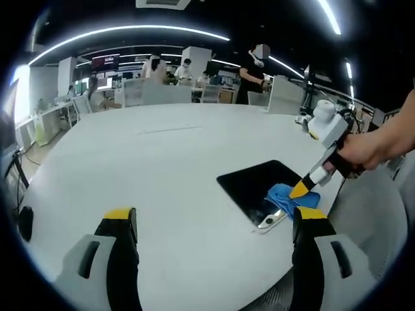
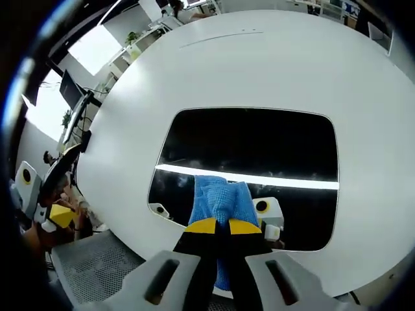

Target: Wipe the mirror surface with the cleaning cloth until all visible marks leave the cleaned area.

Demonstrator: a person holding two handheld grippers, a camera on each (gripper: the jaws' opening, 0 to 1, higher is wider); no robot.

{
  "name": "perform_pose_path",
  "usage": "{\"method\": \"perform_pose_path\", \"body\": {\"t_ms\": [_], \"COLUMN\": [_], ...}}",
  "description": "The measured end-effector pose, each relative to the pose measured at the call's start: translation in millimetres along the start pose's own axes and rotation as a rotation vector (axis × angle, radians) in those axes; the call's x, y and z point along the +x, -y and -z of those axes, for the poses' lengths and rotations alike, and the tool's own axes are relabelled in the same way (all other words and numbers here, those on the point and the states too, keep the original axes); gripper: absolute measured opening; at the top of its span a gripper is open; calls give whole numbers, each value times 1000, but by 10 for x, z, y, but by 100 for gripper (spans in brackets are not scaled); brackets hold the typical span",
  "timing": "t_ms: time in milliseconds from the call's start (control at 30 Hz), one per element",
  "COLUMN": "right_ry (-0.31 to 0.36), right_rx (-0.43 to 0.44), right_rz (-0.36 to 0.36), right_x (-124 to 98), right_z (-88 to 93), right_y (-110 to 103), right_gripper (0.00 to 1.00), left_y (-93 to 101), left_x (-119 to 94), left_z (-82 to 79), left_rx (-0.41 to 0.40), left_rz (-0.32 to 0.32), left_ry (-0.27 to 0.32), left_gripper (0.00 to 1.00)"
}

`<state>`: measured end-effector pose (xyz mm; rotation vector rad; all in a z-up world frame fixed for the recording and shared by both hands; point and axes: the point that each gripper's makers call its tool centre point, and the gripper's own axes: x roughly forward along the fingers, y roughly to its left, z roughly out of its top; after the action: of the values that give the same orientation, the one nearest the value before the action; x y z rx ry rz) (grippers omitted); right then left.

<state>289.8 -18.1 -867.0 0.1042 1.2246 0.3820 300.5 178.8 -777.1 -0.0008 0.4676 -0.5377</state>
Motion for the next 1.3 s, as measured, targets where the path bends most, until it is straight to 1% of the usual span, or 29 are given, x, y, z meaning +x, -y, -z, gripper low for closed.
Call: {"method": "perform_pose_path", "body": {"t_ms": [600, 933, 1300], "right_ry": [-3, 2, 3], "right_rx": [-8, -19, -40], "right_rz": [0, 18, 24], "right_x": [6, 59, 118], "right_z": [-14, -198, -378], "right_y": [-6, 78, 118], "right_gripper": [0, 0, 0], "left_y": [-6, 37, 77], "left_x": [18, 7, -5], "left_z": [20, 23, 47], "left_rx": [-1, 1, 0], "left_rz": [4, 9, 10], "left_ry": [-2, -7, -18], "left_gripper": [99, 99, 99]}}
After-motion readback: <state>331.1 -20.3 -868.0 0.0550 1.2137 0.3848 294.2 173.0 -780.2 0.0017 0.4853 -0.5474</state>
